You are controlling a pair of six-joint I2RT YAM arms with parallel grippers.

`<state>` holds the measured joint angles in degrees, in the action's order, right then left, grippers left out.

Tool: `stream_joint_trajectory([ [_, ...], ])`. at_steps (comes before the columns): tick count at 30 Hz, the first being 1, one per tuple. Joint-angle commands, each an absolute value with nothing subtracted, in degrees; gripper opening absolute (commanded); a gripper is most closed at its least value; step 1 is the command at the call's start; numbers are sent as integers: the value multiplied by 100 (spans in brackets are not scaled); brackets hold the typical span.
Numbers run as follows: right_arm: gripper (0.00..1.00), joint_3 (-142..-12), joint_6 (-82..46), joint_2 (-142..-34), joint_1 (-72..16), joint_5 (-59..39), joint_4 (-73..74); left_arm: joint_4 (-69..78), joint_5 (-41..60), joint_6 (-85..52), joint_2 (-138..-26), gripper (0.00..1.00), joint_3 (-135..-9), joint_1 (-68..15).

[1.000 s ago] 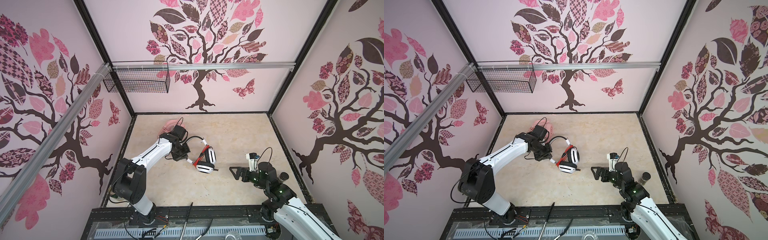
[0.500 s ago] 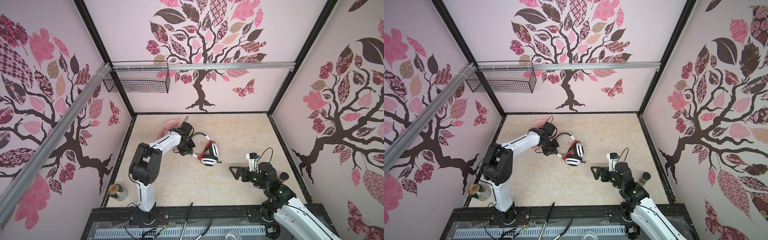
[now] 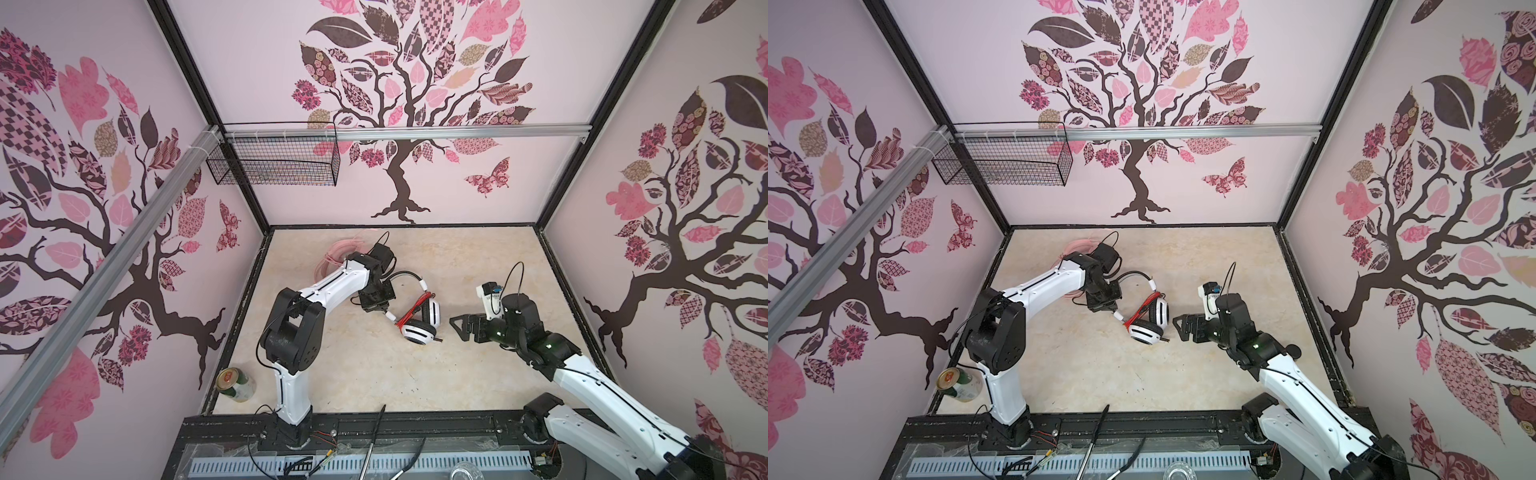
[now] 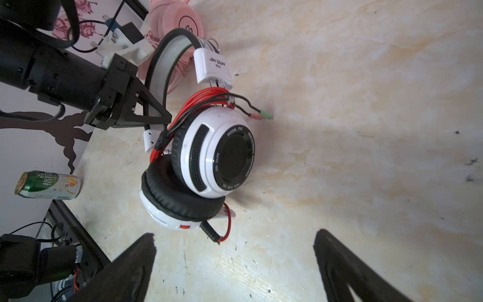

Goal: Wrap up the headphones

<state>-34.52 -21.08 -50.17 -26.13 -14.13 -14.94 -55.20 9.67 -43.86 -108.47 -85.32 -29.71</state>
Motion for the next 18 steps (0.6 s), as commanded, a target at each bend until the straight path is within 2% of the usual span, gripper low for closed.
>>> stream_joint_trajectory([
  [1,84,-4166,-1671,-5439,-2686,-1310,-1856,-5588,1160,-4384,-10398,0,-8878,-3080],
  [2,79,-4342,-1654,-5572,-2754,-1278,-1981,-5649,1097,-4396,-10366,0,-8917,-3118],
  [6,69,-4991,-1739,-5992,-3503,-485,-2369,-6032,584,-4354,-10317,0,-9295,-3293],
  [11,74,-5531,-1964,-6561,-3949,-107,-2710,-6220,339,-4307,-10290,0,-9503,-3341],
  [18,75,-5713,-1934,-7050,-4074,279,-2900,-6225,312,-4289,-10106,0,-9489,-3372],
])
